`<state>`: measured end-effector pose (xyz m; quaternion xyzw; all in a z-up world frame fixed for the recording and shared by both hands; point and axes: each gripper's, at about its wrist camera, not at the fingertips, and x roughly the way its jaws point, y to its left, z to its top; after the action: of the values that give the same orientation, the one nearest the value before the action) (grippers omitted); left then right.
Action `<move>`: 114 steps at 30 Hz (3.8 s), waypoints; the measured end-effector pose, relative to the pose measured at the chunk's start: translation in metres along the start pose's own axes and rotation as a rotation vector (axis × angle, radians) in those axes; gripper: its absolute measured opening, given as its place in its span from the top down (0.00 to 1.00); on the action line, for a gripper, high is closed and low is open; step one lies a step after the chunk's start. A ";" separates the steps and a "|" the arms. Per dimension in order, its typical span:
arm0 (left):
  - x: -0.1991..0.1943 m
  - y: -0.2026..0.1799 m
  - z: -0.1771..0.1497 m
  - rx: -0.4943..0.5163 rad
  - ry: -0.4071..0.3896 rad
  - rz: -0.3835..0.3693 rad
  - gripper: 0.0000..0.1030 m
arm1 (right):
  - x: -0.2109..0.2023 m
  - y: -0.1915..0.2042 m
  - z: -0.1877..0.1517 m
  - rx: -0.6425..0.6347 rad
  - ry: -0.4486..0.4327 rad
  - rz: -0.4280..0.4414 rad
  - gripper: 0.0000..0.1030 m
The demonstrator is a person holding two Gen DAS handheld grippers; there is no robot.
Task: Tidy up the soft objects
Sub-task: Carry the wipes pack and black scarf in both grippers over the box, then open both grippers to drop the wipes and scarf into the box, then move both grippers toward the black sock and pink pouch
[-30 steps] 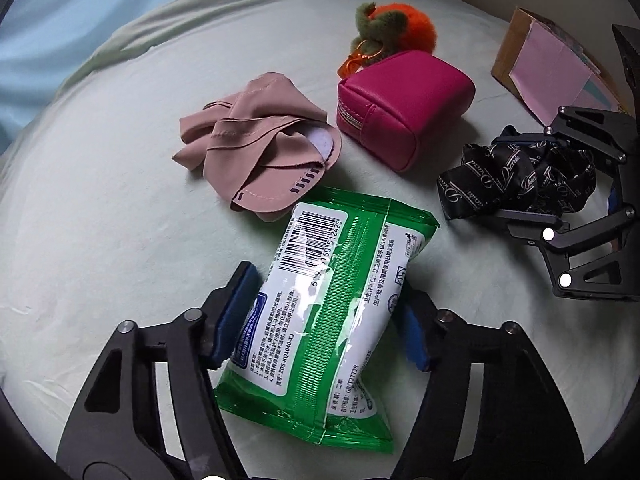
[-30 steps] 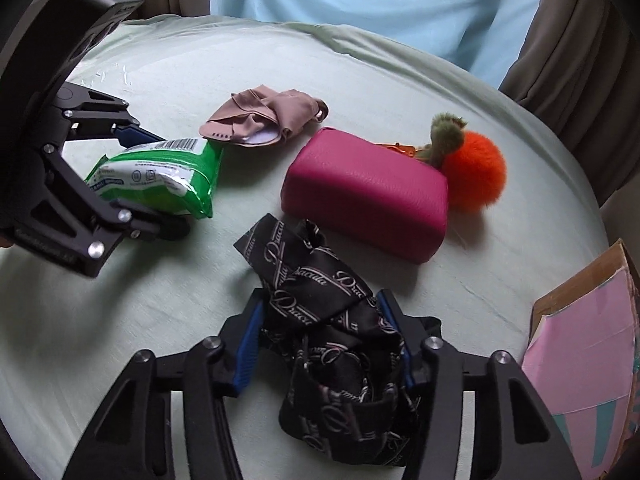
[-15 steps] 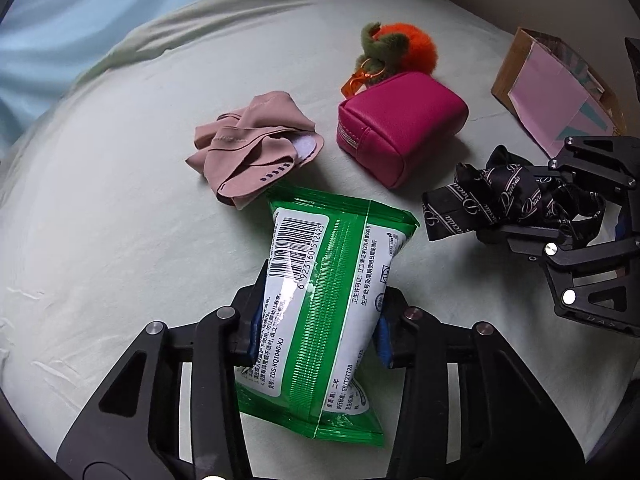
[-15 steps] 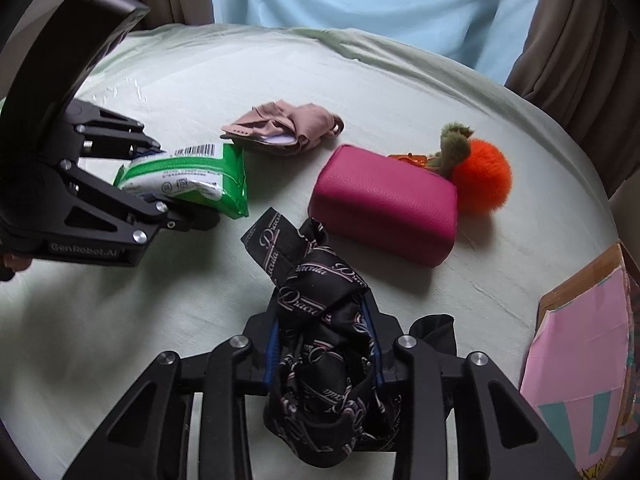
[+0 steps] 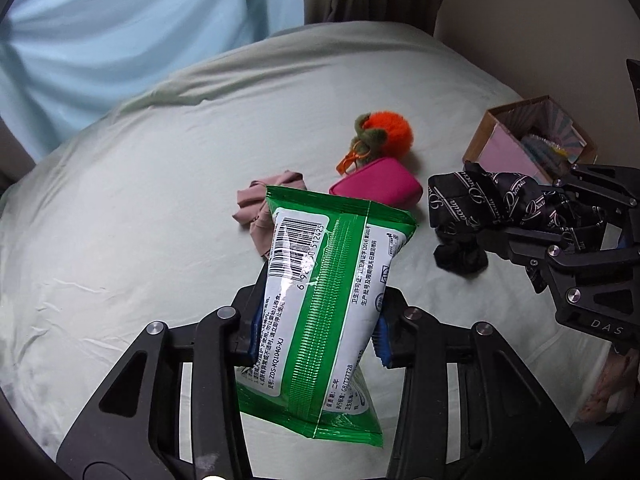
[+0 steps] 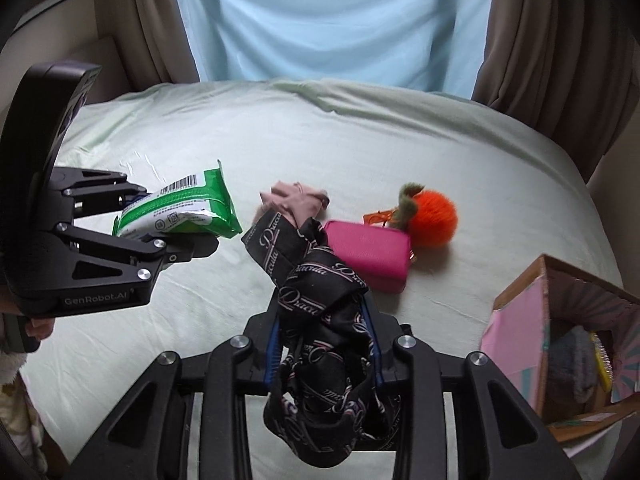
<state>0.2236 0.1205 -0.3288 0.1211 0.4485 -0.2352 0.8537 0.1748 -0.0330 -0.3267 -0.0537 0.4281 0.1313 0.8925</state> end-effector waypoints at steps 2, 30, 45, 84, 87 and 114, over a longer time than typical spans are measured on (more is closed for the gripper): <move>-0.021 -0.004 0.008 -0.024 -0.014 0.010 0.64 | -0.021 -0.002 0.008 -0.001 -0.009 -0.003 0.70; -0.150 -0.210 0.109 -0.345 -0.117 0.033 0.64 | -0.245 -0.181 0.011 0.211 -0.081 -0.070 0.70; -0.022 -0.284 0.159 -0.385 0.047 -0.007 0.64 | -0.190 -0.315 -0.022 0.343 0.065 -0.118 0.70; 0.122 -0.332 0.169 -0.220 0.341 0.098 0.00 | -0.049 -0.436 -0.069 0.592 0.299 -0.047 0.00; 0.107 -0.337 0.170 -0.221 0.316 0.097 0.00 | -0.063 -0.431 -0.065 0.581 0.280 -0.045 0.00; -0.191 -0.268 0.133 -0.344 -0.087 0.219 0.00 | -0.284 -0.274 0.002 0.275 0.011 -0.065 0.00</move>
<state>0.0884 -0.1096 -0.0951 0.0112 0.4290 -0.0659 0.9008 0.0832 -0.3495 -0.1091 0.0547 0.4448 0.0419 0.8930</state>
